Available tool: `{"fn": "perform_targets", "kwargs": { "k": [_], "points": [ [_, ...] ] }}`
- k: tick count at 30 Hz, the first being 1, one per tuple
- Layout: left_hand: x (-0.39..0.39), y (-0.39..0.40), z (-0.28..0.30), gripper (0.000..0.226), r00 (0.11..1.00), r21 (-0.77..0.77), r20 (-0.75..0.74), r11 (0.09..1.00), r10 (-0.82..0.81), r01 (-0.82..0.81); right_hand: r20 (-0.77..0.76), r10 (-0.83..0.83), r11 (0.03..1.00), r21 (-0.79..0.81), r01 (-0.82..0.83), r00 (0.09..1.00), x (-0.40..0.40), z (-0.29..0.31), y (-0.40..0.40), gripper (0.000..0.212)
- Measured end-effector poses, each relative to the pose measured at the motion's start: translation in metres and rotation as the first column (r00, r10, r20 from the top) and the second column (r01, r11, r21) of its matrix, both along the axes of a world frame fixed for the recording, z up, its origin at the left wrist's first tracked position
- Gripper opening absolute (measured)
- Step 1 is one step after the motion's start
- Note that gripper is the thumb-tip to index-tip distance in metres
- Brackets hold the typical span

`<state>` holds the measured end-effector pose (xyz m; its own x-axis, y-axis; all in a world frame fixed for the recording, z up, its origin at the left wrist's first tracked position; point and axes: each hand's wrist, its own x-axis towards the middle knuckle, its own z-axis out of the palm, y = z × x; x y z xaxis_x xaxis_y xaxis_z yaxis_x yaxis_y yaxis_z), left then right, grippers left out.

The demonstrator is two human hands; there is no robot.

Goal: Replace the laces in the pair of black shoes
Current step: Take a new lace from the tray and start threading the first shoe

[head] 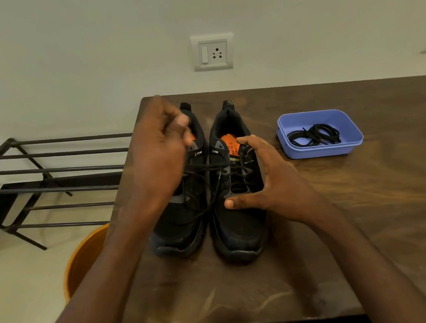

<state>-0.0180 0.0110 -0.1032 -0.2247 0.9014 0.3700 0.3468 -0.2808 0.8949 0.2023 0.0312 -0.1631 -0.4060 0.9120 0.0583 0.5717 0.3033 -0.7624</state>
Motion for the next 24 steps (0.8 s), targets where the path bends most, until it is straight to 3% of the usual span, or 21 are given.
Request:
{"fn": "perform_targets", "kwargs": {
  "k": [2, 3, 5, 8, 10, 12, 16, 20, 22, 24],
  "points": [
    [0.005, -0.001, -0.008, 0.008, 0.881, -0.037, -0.469, 0.998, -0.061, 0.05, -0.01, -0.001, 1.0, 0.002, 0.001, 1.0, 0.0, -0.001, 0.001, 0.122],
    [0.008, -0.003, -0.013, 0.011, 0.784, -0.072, -0.613, 0.995, -0.097, 0.067, -0.011, 0.002, 1.0, 0.003, -0.002, 1.0, 0.0, -0.002, 0.001, 0.123],
    [0.014, -0.002, -0.021, 0.016, 0.672, -0.088, -0.731, 0.993, -0.117, 0.077, -0.007, 0.004, 1.0, 0.002, -0.004, 1.0, 0.0, -0.002, 0.001, 0.124],
    [0.013, 0.003, -0.023, 0.007, 0.662, -0.053, -0.747, 0.998, -0.063, 0.035, 0.0, 0.001, 1.0, -0.01, -0.001, 1.0, 0.0, -0.001, 0.002, 0.123],
    [0.014, 0.003, -0.025, 0.005, 0.778, -0.07, -0.625, 0.997, -0.07, 0.034, -0.013, 0.001, 1.0, -0.018, -0.001, 1.0, 0.0, -0.002, 0.002, 0.124],
    [0.018, 0.001, -0.027, 0.016, 0.886, -0.114, -0.451, 0.992, -0.107, 0.061, -0.025, 0.005, 1.0, -0.024, -0.006, 1.0, 0.0, -0.003, 0.002, 0.124],
    [0.015, 0.003, -0.022, 0.012, 0.963, -0.235, -0.263, 0.972, -0.063, -0.001, -0.022, 0.0, 0.999, -0.036, -0.001, 1.0, 0.002, -0.004, 0.004, 0.124],
    [-0.001, -0.003, -0.01, 0.023, 0.949, -0.255, -0.283, 0.965, -0.137, 0.063, 0.015, 0.012, 1.0, -0.017, -0.012, 1.0, 0.001, -0.001, 0.001, 0.114],
    [-0.002, -0.008, -0.007, 0.033, 0.893, -0.223, -0.412, 0.97, -0.182, 0.095, -0.023, -0.054, 0.997, 0.057, 0.055, 0.998, -0.004, 0.002, -0.002, 0.091],
    [-0.001, -0.011, -0.006, 0.043, 0.817, -0.186, -0.553, 0.98, -0.164, 0.071, -0.075, -0.155, 0.97, 0.177, 0.166, 0.985, -0.012, 0.003, -0.005, 0.056]
  ]
}}
